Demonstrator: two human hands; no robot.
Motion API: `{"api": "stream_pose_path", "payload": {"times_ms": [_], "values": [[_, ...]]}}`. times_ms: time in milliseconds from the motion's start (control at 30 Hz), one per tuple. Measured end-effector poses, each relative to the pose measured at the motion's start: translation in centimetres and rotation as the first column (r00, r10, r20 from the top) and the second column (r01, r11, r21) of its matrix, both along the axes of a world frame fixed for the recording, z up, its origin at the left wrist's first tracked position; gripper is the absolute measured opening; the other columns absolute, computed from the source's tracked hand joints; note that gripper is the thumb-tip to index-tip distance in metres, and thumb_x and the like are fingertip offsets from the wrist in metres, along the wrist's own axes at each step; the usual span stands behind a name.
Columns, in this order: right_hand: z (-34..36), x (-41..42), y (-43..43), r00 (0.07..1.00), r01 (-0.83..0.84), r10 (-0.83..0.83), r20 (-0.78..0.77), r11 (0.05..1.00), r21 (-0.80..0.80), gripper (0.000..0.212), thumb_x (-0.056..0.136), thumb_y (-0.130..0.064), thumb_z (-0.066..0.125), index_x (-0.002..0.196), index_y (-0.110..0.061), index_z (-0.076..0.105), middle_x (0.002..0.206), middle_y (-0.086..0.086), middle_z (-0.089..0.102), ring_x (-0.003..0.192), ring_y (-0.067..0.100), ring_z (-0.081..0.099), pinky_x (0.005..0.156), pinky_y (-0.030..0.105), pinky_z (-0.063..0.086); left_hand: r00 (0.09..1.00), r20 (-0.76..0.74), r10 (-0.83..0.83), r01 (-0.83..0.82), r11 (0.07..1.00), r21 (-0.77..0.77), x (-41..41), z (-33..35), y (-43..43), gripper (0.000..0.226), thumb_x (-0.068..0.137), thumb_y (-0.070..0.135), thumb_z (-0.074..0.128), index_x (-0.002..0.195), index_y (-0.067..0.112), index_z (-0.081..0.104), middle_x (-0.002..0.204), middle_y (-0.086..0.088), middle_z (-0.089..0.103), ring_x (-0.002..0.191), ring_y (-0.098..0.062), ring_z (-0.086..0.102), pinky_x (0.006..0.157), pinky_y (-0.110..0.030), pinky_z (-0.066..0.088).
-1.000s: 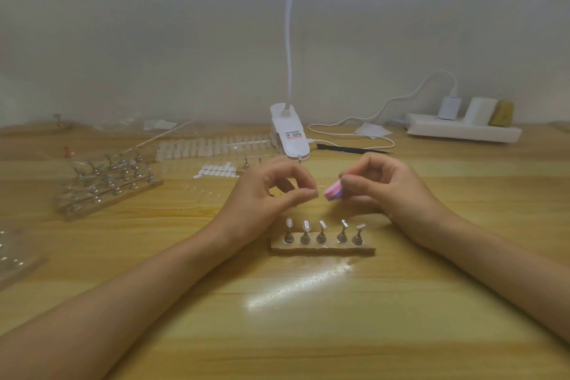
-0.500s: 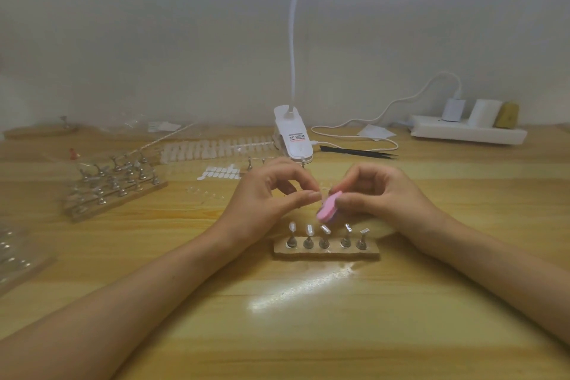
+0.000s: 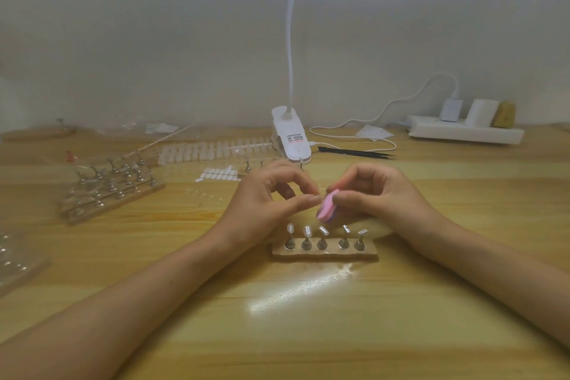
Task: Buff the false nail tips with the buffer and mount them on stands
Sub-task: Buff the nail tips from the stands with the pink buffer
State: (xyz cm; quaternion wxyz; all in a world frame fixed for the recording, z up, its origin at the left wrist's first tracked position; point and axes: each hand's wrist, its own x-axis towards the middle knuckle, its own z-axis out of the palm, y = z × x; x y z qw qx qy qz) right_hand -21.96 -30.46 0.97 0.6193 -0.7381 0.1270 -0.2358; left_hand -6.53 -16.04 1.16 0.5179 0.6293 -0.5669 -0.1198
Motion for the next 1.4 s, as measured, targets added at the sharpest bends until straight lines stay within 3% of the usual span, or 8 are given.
{"api": "stream_pose_path", "payload": {"times_ms": [100, 167, 300, 667, 800, 900, 1133, 1400], "values": [[0.04, -0.01, -0.26, 0.994, 0.1, -0.102, 0.047, 0.994, 0.051, 0.022, 0.078, -0.018, 0.072, 0.092, -0.003, 0.063, 0.091, 0.017, 0.076, 0.086, 0.029, 0.075, 0.071, 0.033, 0.06, 0.999, -0.032, 0.001, -0.001, 1.0, -0.011, 0.04, -0.09, -0.01, 0.005, 0.08, 0.013, 0.078, 0.078, 0.016, 0.074, 0.09, 0.008, 0.067, 0.075, 0.0, 0.058, 0.071, -0.015, 0.048], [0.09, -0.01, 0.07, 1.0, -0.006, 0.006, 0.0, 1.0, 0.007, 0.022, 0.078, -0.015, 0.073, 0.092, 0.0, 0.064, 0.088, 0.018, 0.076, 0.082, 0.031, 0.076, 0.07, 0.032, 0.06, 0.999, -0.034, 0.014, -0.015, 1.0, -0.019, 0.05, -0.09, 0.01, 0.004, 0.08, 0.013, 0.078, 0.079, 0.014, 0.074, 0.091, 0.006, 0.067, 0.076, 0.0, 0.058, 0.071, -0.014, 0.048], [0.01, -0.13, -0.2, 0.994, 0.089, -0.091, 0.06, 0.995, 0.036, 0.021, 0.081, -0.015, 0.071, 0.093, -0.001, 0.062, 0.092, 0.021, 0.075, 0.091, 0.037, 0.073, 0.075, 0.04, 0.061, 1.0, -0.021, -0.001, 0.001, 1.0, -0.008, -0.07, -0.09, 0.03, 0.005, 0.08, 0.012, 0.078, 0.079, 0.015, 0.074, 0.091, 0.006, 0.067, 0.078, 0.0, 0.058, 0.072, -0.015, 0.049], [-0.03, -0.06, -0.01, 0.999, -0.048, 0.048, -0.011, 0.999, -0.022, 0.019, 0.08, -0.014, 0.073, 0.092, -0.001, 0.065, 0.089, 0.018, 0.076, 0.084, 0.033, 0.075, 0.072, 0.037, 0.062, 1.0, 0.014, 0.014, -0.014, 1.0, -0.004, -0.15, 0.04, 0.02, 0.005, 0.08, 0.01, 0.077, 0.079, 0.013, 0.073, 0.092, 0.005, 0.066, 0.078, -0.001, 0.059, 0.07, -0.014, 0.048], [0.01, -0.09, -0.35, 0.997, 0.081, -0.08, 0.021, 0.997, -0.019, 0.023, 0.078, -0.021, 0.073, 0.091, -0.005, 0.064, 0.094, 0.018, 0.075, 0.095, 0.036, 0.072, 0.081, 0.044, 0.061, 1.0, -0.002, 0.001, -0.001, 1.0, -0.006, -0.23, -0.01, 0.11, 0.011, 0.08, 0.012, 0.078, 0.076, 0.02, 0.072, 0.09, 0.011, 0.066, 0.077, 0.0, 0.059, 0.068, -0.01, 0.044], [0.03, 0.02, -0.01, 1.0, -0.013, 0.011, -0.025, 0.997, -0.08, 0.017, 0.077, -0.022, 0.075, 0.087, -0.01, 0.067, 0.092, 0.013, 0.076, 0.088, 0.032, 0.074, 0.073, 0.037, 0.061, 1.0, -0.002, 0.009, -0.009, 1.0, -0.009, -0.17, -0.06, 0.16, 0.008, 0.08, 0.012, 0.078, 0.078, 0.018, 0.073, 0.091, 0.01, 0.065, 0.077, -0.001, 0.059, 0.069, -0.011, 0.045], [0.19, 0.15, -0.12, 0.996, 0.081, -0.085, -0.02, 0.988, -0.131, 0.021, 0.076, -0.033, 0.073, 0.084, -0.016, 0.063, 0.088, 0.004, 0.076, 0.081, 0.023, 0.065, 0.056, 0.023, 0.048, 0.999, 0.03, -0.031, 0.031, 0.999, 0.021, -0.32, 0.08, 0.11, 0.008, 0.08, 0.012, 0.078, 0.078, 0.017, 0.073, 0.088, 0.008, 0.064, 0.076, -0.001, 0.058, 0.069, -0.012, 0.046], [0.14, 0.03, 0.11, 0.997, 0.072, -0.07, 0.015, 0.993, -0.098, 0.021, 0.077, -0.03, 0.072, 0.087, -0.012, 0.067, 0.088, 0.009, 0.076, 0.084, 0.026, 0.07, 0.055, 0.018, 0.049, 0.998, 0.049, -0.026, 0.026, 1.0, -0.008, -0.29, 0.04, 0.08, 0.007, 0.08, 0.01, 0.077, 0.078, 0.016, 0.074, 0.089, 0.006, 0.065, 0.079, -0.003, 0.058, 0.069, -0.014, 0.046]]}}
